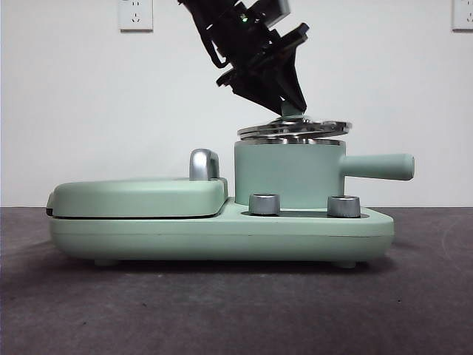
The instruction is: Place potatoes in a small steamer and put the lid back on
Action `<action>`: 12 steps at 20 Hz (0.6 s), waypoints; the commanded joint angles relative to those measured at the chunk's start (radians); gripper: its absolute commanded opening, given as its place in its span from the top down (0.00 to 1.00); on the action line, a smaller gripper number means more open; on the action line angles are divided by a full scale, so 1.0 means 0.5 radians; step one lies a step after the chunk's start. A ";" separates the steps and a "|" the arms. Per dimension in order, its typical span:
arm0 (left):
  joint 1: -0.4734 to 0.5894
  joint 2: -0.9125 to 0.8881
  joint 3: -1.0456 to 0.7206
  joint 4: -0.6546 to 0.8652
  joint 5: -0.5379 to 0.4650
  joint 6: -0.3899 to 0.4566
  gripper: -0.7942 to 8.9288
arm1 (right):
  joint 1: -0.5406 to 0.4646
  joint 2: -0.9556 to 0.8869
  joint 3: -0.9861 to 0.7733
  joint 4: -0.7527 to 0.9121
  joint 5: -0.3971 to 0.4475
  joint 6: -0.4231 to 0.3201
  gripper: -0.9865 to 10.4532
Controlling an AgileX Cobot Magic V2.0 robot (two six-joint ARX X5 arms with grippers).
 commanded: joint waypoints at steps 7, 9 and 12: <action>0.071 0.022 0.068 0.056 0.031 -0.182 0.90 | 0.011 0.000 0.012 0.027 0.001 0.022 0.49; 0.046 0.022 0.068 0.076 0.027 -0.104 0.91 | 0.011 0.000 0.012 0.027 0.002 0.023 0.49; 0.016 0.024 0.068 0.079 -0.063 -0.070 0.91 | 0.011 0.000 0.012 0.027 0.001 0.053 0.49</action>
